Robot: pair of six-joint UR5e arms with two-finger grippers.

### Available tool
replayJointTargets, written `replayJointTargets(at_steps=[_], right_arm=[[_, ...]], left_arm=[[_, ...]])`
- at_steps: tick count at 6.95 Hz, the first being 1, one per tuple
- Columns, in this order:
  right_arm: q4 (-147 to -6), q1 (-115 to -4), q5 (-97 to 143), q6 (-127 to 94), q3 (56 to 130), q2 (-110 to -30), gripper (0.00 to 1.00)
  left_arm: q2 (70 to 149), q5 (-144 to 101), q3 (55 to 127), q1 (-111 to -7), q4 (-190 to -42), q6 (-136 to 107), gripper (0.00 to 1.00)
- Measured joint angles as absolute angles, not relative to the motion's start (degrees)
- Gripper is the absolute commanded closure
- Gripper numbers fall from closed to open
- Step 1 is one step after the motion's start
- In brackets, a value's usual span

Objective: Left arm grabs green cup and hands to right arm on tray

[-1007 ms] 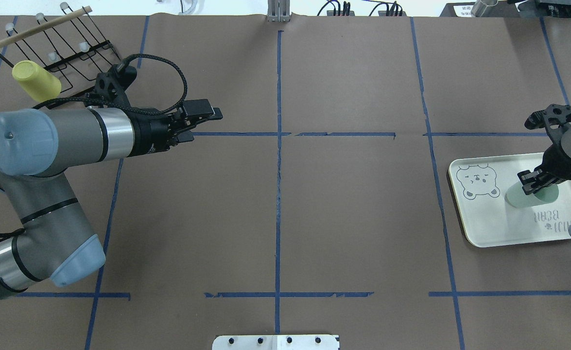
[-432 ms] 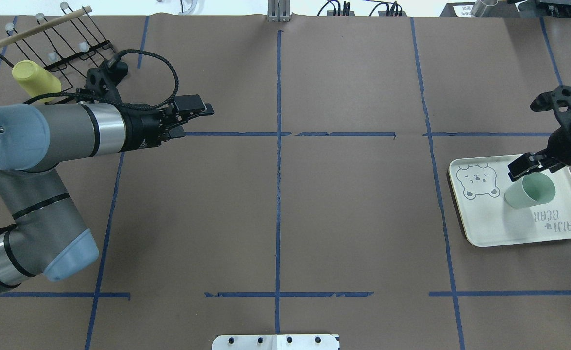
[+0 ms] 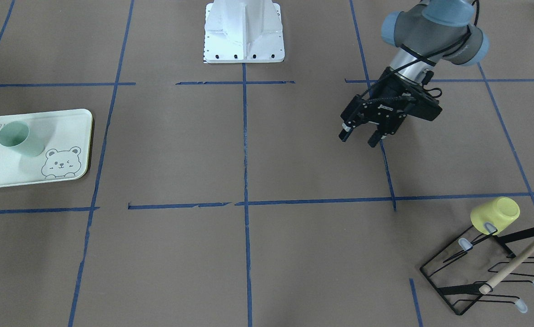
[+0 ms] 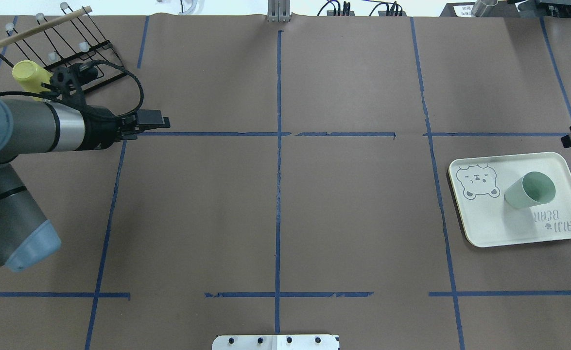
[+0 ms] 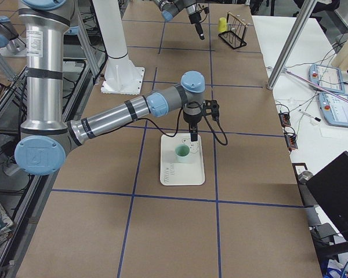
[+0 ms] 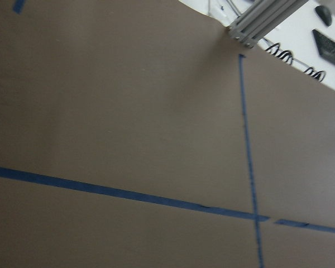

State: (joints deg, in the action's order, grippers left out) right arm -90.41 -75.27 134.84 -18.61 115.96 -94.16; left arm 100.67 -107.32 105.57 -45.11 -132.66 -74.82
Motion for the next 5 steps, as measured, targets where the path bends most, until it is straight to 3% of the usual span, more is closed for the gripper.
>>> replayJointTargets(at_steps=[3,5], right_arm=[[-94.29,-83.52,136.55,-5.21,110.19,-94.96,0.00],[-94.22,-85.50,136.73,-4.31,109.46,-96.32,0.00]], left_arm=[[87.17,-121.46,105.37,-61.85,-125.68,-40.41,0.00],[83.60,-129.34,105.34,-75.95,-114.88,-15.78,0.00]])
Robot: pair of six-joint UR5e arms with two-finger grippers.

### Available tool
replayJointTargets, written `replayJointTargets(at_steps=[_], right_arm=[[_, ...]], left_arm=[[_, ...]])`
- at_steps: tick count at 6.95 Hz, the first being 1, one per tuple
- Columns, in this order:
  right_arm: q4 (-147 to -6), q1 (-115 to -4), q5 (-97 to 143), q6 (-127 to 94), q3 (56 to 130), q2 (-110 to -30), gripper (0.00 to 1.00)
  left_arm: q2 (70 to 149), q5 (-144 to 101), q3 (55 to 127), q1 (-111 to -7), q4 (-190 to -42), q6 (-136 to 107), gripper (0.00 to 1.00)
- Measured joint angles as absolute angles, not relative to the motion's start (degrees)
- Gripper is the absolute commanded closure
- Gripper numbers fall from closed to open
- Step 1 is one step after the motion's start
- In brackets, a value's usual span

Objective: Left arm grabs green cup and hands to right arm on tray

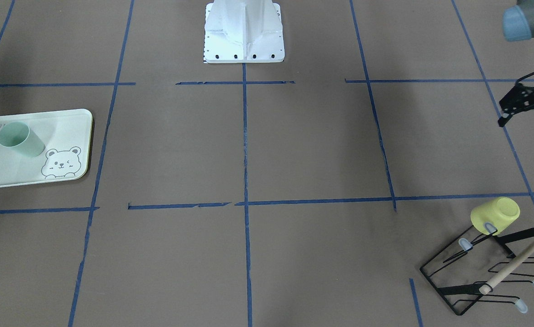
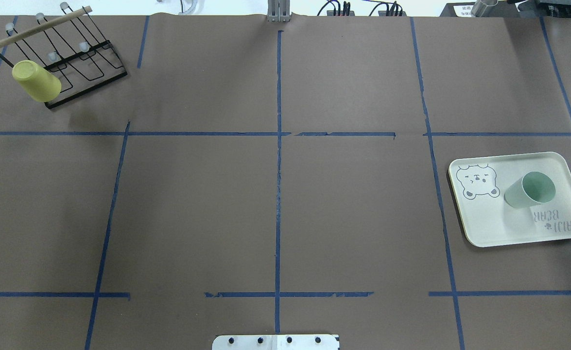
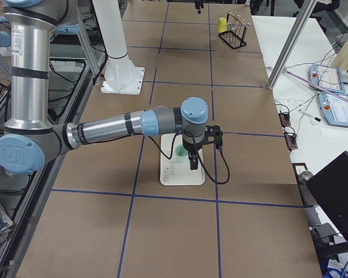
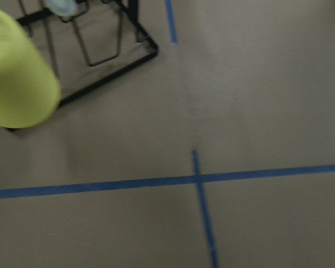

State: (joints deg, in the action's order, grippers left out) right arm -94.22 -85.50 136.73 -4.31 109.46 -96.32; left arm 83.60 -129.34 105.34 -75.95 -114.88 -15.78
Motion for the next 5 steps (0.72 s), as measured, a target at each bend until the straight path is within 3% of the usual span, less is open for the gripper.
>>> replayJointTargets(at_steps=[2,5], right_arm=[[-94.01,-86.10,136.99,-4.23,109.68,-97.34,0.00],[-93.82,-86.30,136.98,-3.48,109.87,-98.14,0.00]], left_arm=[[83.01,-133.02,106.28,-86.62,-99.13,4.25,0.00],[80.01,-133.48,110.30,-89.89,-83.20,12.73,0.00]])
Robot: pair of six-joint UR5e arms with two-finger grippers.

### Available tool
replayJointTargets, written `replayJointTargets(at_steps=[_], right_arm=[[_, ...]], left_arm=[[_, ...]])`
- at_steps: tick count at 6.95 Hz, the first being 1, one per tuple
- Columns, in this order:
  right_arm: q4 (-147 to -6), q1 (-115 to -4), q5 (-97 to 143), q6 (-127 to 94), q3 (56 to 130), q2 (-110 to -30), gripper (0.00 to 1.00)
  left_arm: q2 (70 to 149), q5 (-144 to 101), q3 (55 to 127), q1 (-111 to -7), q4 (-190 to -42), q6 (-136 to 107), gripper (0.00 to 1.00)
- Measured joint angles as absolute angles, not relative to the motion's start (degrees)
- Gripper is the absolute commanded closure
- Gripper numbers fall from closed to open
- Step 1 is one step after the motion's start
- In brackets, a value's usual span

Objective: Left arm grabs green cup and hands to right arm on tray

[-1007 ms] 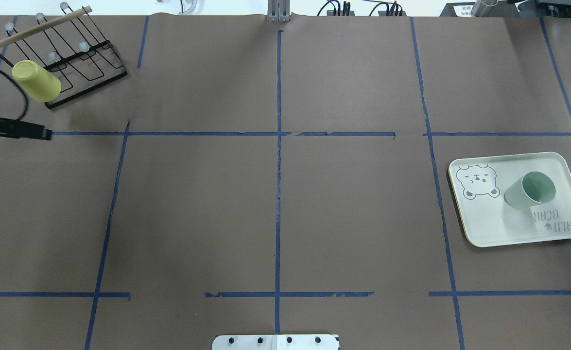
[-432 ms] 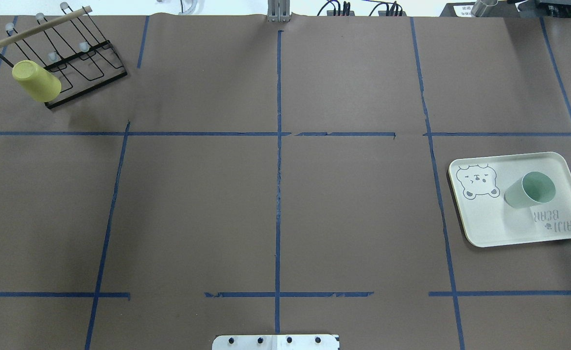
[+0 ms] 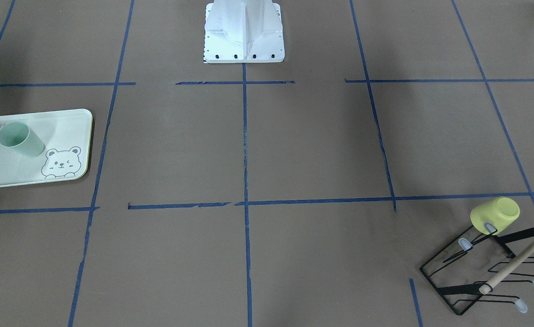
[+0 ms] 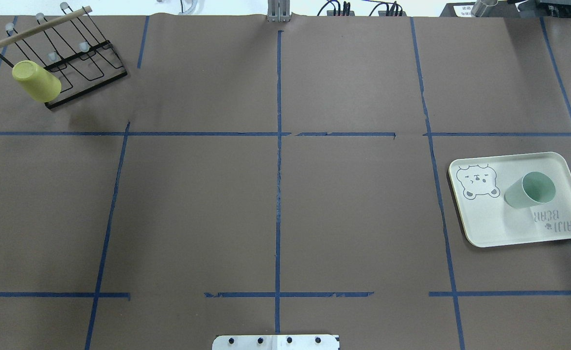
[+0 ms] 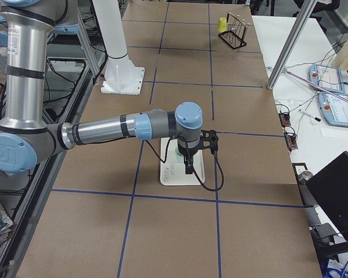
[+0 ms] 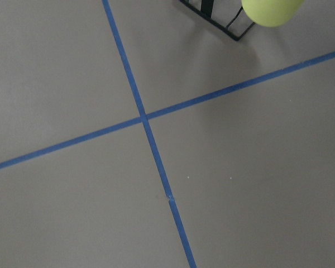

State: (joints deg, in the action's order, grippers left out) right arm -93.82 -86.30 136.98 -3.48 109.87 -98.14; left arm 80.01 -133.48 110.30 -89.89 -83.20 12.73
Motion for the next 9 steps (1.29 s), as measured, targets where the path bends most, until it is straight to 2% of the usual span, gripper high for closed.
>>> replayJointTargets(at_steps=[3,9], right_arm=[[-94.28,-86.66,137.00,-2.06,110.95,-99.33,0.00],[-94.28,-86.07,136.44,0.16,111.41,-104.78,0.00]], left_arm=[[76.66,-133.63,110.47,-89.38,-81.44,9.67,0.00],[77.04,-133.86,112.50,-87.53,-82.13,5.57,0.00]])
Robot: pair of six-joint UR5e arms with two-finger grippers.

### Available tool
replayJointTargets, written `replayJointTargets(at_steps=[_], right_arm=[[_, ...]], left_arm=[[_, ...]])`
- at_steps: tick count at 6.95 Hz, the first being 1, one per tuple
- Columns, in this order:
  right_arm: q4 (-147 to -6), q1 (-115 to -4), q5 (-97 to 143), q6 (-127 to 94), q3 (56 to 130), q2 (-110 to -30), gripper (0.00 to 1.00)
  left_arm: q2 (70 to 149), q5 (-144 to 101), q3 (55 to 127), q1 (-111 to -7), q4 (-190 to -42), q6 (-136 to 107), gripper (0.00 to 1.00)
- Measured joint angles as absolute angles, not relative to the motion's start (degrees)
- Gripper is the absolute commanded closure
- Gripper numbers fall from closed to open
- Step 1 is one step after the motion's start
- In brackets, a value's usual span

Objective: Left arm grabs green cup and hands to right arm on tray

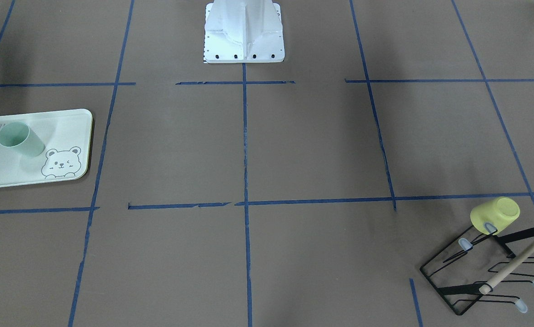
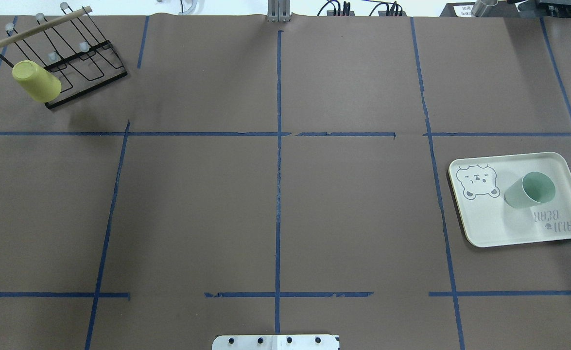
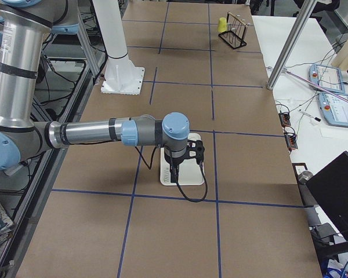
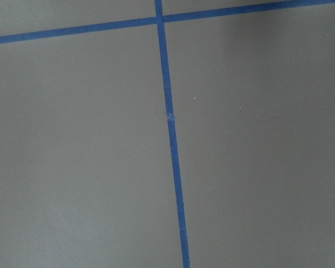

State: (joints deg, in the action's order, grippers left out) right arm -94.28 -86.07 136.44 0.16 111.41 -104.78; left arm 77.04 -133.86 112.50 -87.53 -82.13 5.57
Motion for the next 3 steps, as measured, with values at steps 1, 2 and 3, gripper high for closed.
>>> replayJointTargets(at_steps=[1,2,3], right_arm=[[-94.24,-86.05,136.33,0.73,111.42,-104.78,0.00],[-94.24,-86.05,136.34,0.95,111.40,-104.68,0.00],[-94.30,-86.05,136.56,1.00,111.34,-104.67,0.00]], left_arm=[[77.12,-133.90,113.32,-87.44,-82.25,5.82,0.00],[77.04,-133.93,114.04,-87.30,-82.97,5.92,0.00],[76.78,-133.94,114.73,-87.23,-84.18,5.96,0.00]])
